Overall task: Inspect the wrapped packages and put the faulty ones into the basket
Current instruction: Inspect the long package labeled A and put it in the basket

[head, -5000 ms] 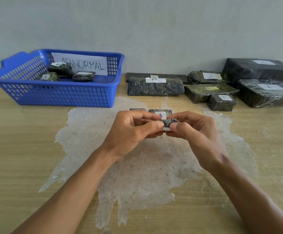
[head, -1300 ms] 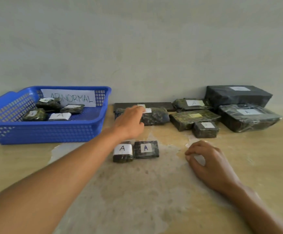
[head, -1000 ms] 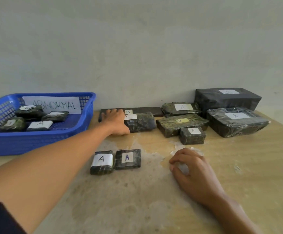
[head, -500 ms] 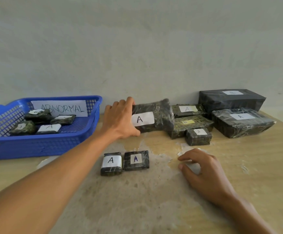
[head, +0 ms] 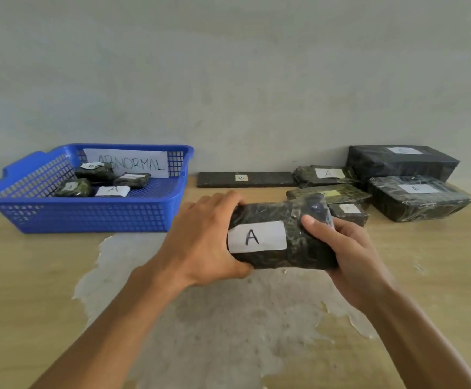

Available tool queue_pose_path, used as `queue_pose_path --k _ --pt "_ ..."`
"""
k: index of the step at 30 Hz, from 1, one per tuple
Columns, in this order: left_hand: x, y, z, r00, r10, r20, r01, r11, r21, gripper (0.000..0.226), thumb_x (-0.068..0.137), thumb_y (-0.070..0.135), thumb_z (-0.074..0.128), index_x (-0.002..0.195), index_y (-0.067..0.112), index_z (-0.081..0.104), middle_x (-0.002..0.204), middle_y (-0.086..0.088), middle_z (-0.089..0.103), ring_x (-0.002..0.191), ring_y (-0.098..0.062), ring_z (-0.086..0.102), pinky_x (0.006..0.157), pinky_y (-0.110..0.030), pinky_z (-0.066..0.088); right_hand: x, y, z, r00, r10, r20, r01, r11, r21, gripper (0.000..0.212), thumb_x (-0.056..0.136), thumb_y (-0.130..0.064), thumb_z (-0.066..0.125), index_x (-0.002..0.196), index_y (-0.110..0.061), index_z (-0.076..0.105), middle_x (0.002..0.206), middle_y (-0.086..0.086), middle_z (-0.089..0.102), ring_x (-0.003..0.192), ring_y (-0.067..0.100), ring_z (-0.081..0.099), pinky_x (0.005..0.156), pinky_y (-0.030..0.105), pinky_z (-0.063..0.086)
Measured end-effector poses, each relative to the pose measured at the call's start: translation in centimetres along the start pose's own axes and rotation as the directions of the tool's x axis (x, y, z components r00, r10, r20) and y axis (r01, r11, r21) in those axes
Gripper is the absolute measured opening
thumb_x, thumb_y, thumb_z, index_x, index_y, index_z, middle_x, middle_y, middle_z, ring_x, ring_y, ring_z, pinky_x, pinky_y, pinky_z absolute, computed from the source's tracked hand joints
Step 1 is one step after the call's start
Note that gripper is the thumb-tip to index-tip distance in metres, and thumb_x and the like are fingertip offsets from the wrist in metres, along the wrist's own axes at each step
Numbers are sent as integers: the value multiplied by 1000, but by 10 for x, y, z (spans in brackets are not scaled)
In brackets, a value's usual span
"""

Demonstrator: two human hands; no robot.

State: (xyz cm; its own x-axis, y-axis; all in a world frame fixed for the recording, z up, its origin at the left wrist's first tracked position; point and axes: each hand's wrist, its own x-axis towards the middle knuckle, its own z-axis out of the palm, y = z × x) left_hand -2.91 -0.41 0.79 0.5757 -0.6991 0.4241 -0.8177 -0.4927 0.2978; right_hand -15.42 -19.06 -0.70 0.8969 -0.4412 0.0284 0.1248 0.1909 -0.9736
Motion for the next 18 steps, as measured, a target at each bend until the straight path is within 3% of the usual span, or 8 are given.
queue_pose_path --k 3,5,6,8,10,11,14,18 --pt "-14 -10 -1 997 -81 5 81 996 -46 104 49 64 88 139 33 46 133 14 53 121 -10 50 106 -37 40 -1 5 7 999 32 -26 -32 999 8 30 77 -22 71 97 1 74 95 18 78 78 23 75 61 26 59" --pt "-24 -13 -7 970 -242 -25 230 945 -231 109 49 66 89 142 35 42 137 17 50 126 -2 47 106 -27 38 1 6 9 997 40 -60 -39 999 9 31 76 -22 71 95 2 73 92 16 78 75 22 75 62 29 60" --pt "-29 -12 -9 938 -345 -31 309 873 -376 103 48 64 88 138 36 45 132 20 54 120 4 52 100 -18 40 2 5 10 997 39 -70 -38 999 24 31 76 -22 71 96 2 73 92 16 78 76 22 75 66 31 61" --pt "-34 -13 -11 866 -497 52 389 606 -694 79 54 54 88 123 30 57 113 18 70 105 3 66 89 -16 48 5 5 14 996 35 -83 -30 998 50 30 78 -20 70 98 2 72 93 15 77 79 23 75 77 39 61" --pt "-35 -17 -9 818 -550 166 371 285 -884 51 67 40 86 109 14 72 103 1 78 101 -17 74 95 -40 56 6 8 20 996 27 -85 -24 999 40 20 85 -14 68 97 1 73 92 15 77 79 23 74 82 42 59" --pt "-35 -19 -8 803 -561 202 363 190 -912 40 72 34 82 104 11 75 102 -7 78 99 -23 74 98 -48 55 6 11 23 996 24 -87 -22 999 28 15 89 -11 66 95 1 73 90 15 77 77 22 74 80 42 59" --pt "-36 -27 -6 798 -571 193 341 164 -926 20 83 21 72 97 8 77 100 -14 78 95 -28 74 97 -50 54 6 17 28 994 22 -109 -22 1000 -1 12 92 -5 63 88 -1 73 85 15 76 74 23 73 75 42 58" --pt "-39 -30 -2 806 -568 168 301 148 -942 25 73 20 74 94 6 76 98 -17 77 90 -28 74 89 -44 55 7 16 31 994 -9 -112 6 1000 -30 14 93 -14 65 86 -6 74 82 10 77 72 22 74 64 34 61"
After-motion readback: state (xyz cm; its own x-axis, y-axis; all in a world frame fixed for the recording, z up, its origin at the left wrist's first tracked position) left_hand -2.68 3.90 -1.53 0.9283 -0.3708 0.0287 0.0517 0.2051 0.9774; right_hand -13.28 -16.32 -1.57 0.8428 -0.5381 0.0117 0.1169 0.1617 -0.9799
